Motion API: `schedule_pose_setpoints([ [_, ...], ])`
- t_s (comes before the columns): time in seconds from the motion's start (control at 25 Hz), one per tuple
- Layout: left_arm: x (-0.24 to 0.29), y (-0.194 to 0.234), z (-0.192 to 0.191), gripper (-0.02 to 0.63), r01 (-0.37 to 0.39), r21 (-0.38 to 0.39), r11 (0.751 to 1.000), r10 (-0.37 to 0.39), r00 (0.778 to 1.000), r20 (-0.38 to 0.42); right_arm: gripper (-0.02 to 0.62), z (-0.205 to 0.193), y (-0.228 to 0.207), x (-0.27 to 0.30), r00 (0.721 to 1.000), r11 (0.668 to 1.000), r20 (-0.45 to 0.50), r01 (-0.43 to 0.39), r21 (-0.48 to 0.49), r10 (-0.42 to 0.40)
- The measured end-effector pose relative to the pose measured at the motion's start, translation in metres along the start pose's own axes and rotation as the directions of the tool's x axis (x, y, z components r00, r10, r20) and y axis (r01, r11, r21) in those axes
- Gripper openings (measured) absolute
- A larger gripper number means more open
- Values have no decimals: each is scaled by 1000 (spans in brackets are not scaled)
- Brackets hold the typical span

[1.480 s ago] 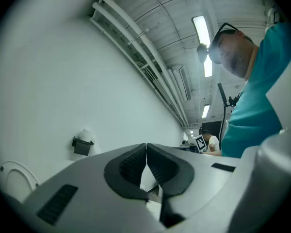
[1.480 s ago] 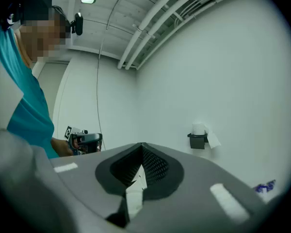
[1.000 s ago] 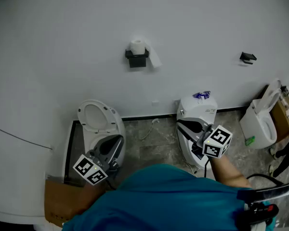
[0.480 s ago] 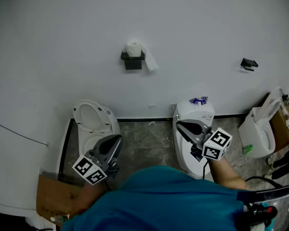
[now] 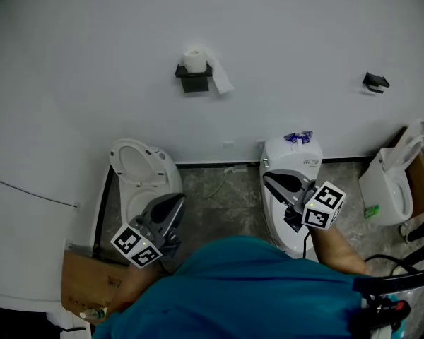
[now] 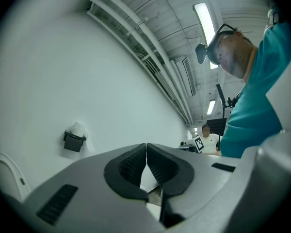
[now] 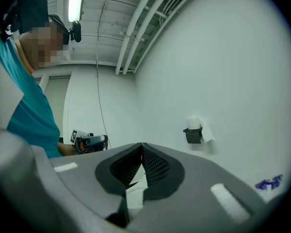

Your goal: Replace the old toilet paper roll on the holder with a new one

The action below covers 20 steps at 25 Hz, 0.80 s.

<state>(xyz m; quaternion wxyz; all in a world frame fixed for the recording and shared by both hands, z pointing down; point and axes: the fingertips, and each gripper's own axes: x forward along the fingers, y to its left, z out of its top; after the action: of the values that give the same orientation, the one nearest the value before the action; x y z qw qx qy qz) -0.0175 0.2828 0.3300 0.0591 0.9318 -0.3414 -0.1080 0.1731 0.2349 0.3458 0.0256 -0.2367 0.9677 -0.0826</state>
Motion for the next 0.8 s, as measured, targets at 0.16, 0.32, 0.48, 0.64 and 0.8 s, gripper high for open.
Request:
schedule_pose_setpoints([
  [0.16, -6, 27, 1, 9, 8, -11, 1000, -8, 1000, 2, 5, -5, -4, 23, 1000, 1000, -8, 8, 2, -8],
  [0.32, -11, 69, 9, 9, 45, -21, 999, -45, 999, 10, 5, -2, -8, 64, 999, 999, -21, 36, -13, -36],
  [0.48, -20, 117, 25, 9, 83, -25, 996, -83, 997, 10, 5, 7, -4, 114, 998, 998, -29, 51, -44, -53],
  [0.64, -27, 162, 43, 9, 126, -24, 992, -126, 992, 5, 5, 21, -6, 162, 997, 995, -8, 80, -53, -80],
  [0.8, -37, 206, 50, 9, 160, -35, 987, -160, 987, -7, 5, 22, -13, 208, 993, 992, -8, 116, -46, -116],
])
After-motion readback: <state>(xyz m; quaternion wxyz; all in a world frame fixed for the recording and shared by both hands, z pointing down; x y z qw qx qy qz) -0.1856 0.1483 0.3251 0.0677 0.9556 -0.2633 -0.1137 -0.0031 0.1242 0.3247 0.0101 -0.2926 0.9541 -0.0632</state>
